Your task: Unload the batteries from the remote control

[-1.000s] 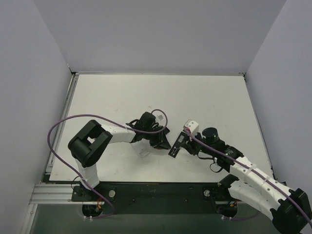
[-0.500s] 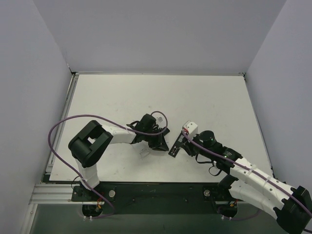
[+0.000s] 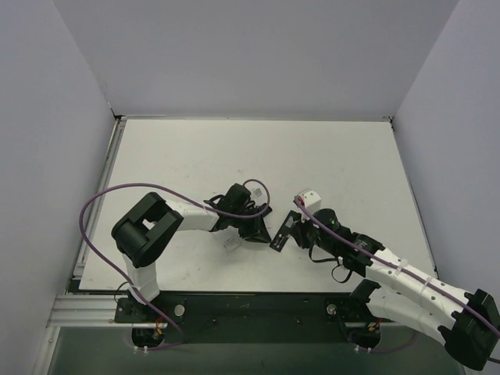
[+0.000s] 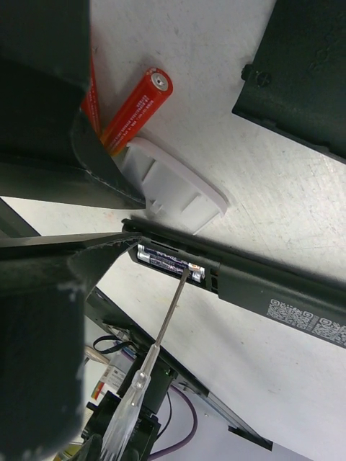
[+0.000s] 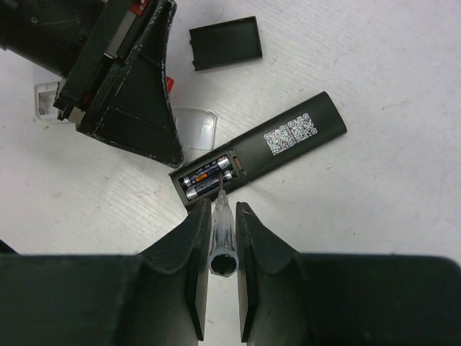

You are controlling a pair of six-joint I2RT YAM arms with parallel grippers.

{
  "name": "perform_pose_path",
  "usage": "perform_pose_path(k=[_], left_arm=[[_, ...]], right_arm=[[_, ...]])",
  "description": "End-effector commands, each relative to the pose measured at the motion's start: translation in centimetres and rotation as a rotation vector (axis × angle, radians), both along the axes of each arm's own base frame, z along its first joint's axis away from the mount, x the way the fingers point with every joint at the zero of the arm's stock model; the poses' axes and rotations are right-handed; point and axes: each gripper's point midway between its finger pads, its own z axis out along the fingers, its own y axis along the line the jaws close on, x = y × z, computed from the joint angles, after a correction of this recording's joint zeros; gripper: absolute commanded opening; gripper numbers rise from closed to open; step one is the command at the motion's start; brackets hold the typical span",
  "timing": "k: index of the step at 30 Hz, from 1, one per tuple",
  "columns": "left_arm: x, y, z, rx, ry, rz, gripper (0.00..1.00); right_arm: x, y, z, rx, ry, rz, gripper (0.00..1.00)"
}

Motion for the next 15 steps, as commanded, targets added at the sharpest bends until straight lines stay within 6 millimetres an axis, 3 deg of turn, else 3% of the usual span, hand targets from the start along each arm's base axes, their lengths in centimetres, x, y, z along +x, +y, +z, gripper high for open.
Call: perform_pose_path(k=[1, 9, 15], left_arm=[[-0.2, -0.2, -0.6, -0.018, -0.019, -0.027, 0.3], [-0.6, -0.1, -1.3, -0.026, -0.006, -0.029, 0.25], [-0.8, -0.2, -1.5, -0.039, 0.006, -0.027, 0.16]], right_arm=[[-0.6, -1.4, -1.7, 0.038, 0.055, -0.151, 0.0], [-1.4, -2.4, -3.5, 0.107, 0.025, -0.248, 0.0], [-1.9, -2.6, -3.9, 0.187, 0.014, -0.285, 0.0]])
